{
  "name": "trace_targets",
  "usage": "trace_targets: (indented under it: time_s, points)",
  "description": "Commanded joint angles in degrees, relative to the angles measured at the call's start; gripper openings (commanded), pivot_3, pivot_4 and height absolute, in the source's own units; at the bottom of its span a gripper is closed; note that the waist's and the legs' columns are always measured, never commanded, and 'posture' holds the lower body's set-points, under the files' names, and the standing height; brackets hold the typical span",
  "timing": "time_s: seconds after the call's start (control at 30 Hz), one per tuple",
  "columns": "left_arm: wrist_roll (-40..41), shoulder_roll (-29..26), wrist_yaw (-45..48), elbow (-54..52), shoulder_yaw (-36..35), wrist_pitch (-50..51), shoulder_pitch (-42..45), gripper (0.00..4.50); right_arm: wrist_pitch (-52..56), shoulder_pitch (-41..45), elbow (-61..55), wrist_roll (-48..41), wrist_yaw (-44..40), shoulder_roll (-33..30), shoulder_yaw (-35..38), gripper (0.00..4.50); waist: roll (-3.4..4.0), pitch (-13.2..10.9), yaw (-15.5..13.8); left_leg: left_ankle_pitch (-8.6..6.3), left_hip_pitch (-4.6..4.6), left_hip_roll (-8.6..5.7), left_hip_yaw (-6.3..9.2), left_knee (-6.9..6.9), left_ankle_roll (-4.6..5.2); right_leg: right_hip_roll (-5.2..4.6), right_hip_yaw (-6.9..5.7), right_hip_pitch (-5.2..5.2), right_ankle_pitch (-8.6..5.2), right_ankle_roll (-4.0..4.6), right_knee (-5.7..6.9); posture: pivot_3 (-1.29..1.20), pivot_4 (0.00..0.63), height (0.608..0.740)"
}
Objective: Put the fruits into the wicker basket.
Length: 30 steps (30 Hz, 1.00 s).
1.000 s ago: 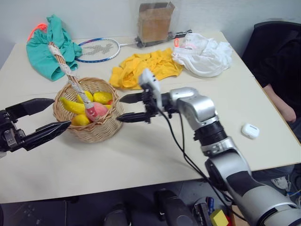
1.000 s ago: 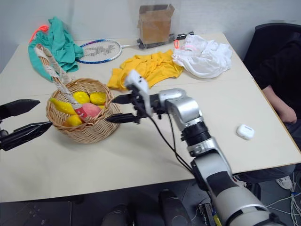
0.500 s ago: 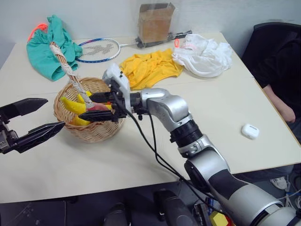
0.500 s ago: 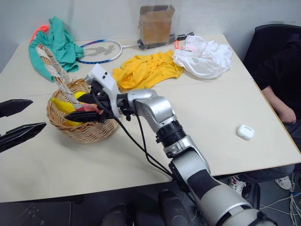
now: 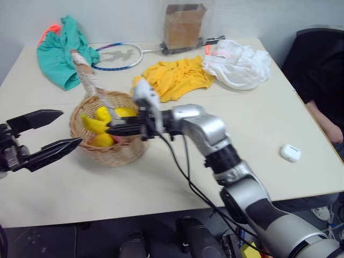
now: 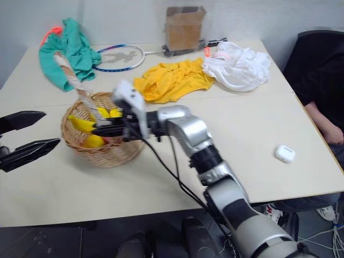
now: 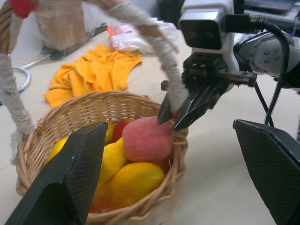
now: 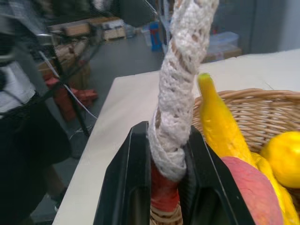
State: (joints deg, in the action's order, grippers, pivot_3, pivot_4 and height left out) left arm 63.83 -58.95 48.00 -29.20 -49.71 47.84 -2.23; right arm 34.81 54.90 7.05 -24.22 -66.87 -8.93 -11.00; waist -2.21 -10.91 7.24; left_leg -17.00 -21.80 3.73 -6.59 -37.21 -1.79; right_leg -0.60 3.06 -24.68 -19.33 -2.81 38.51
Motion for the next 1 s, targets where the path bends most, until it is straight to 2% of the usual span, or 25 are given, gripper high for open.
trace_targets:
  time_s: [0.03, 0.23, 0.33, 0.5, 0.73, 0.77, 0.8, 0.93, 1.0]
  points:
    - [3.16, -0.91, -1.08, -2.26, 6.91, -1.68, 6.28, 4.5, 5.15, -2.02, -13.64, -8.68, -2.49, -10.0, 9.65, 0.35, 0.01, -0.01, -0.88, -0.01, -0.05, 0.0, 0.01, -0.01, 0.02, -0.01, -0.01, 0.0, 0.01, -0.01, -0.06, 0.0, 0.15, 0.74]
    - [3.25, 1.09, -0.22, -0.22, 21.43, -2.53, 19.53, 4.5, 11.24, -9.36, -17.86, -12.67, -0.17, -30.98, 23.71, 0.35, 0.05, -0.03, -1.99, -0.03, -0.14, 0.01, 0.02, -0.01, 0.04, 0.09, 0.0, -0.02, 0.03, -0.05, -0.29, 0.0, 0.15, 0.74]
    - [1.63, 2.54, 1.4, 1.61, 26.93, -3.08, 24.1, 4.5, 10.0, -13.82, -16.06, -11.18, 2.39, -37.19, 28.79, 0.35, 0.13, -0.07, -2.37, -0.02, -0.12, 0.01, -0.09, -0.01, 0.03, 0.16, 0.11, -0.03, 0.03, -0.05, -0.29, 0.0, 0.15, 0.74]
    - [-1.07, 4.65, 4.21, 4.27, 32.63, -3.87, 28.92, 4.5, 7.15, -20.14, -12.41, -9.74, 7.46, -40.33, 34.77, 0.35, 0.15, -0.08, -2.07, 0.0, -0.07, 0.04, -0.22, -0.1, 0.01, 0.26, 0.27, -0.05, 0.05, -0.1, -0.19, 0.0, 0.15, 0.74]
    - [-4.06, 6.97, 6.66, 7.15, 36.78, -4.44, 33.77, 4.5, 2.77, -28.76, -7.89, -9.25, 14.25, -36.72, 39.65, 0.35, 0.21, -0.11, -2.51, 0.05, -0.02, -0.01, -0.22, -0.33, 0.04, 0.26, 0.34, 0.05, 0.11, -0.2, -0.02, 0.0, 0.15, 0.74]
    - [-4.48, 7.18, 6.99, 7.48, 37.15, -4.51, 34.2, 4.5, 2.67, -29.73, -7.25, -9.58, 14.98, -36.23, 40.23, 1.09, 0.21, -0.11, -2.4, 0.06, -0.01, -0.01, -0.26, -0.37, 0.06, 0.25, 0.38, 0.06, 0.12, -0.23, 0.03, 0.0, 0.15, 0.74]
    - [-4.91, 7.31, 7.4, 7.76, 37.49, -4.6, 34.54, 4.5, 3.06, -30.88, -7.01, -10.37, 15.18, -36.08, 41.11, 1.28, 0.21, -0.11, -2.38, 0.06, -0.01, 0.01, -0.26, -0.45, 0.07, 0.26, 0.38, 0.07, 0.14, -0.25, 0.06, 0.0, 0.15, 0.74]
    - [-5.82, 7.71, 8.43, 8.28, 37.77, -4.49, 34.96, 4.5, 4.6, -36.21, -9.63, -13.0, 13.44, -38.43, 44.13, 2.59, 0.21, -0.11, -2.64, 0.08, 0.18, -0.01, -0.25, -0.55, 0.09, 0.27, 0.38, 0.28, 0.15, -0.28, 0.17, 0.0, 0.15, 0.74]
    - [-6.17, 7.64, 9.06, 8.65, 37.62, -4.53, 34.78, 4.5, 6.17, -41.27, -11.72, -13.95, 10.39, -42.0, 47.4, 3.26, 0.25, -0.12, -2.74, 0.09, 0.23, -0.03, -0.26, -0.55, 0.1, 0.26, 0.41, 0.31, 0.15, -0.28, 0.21, 0.0, 0.15, 0.74]
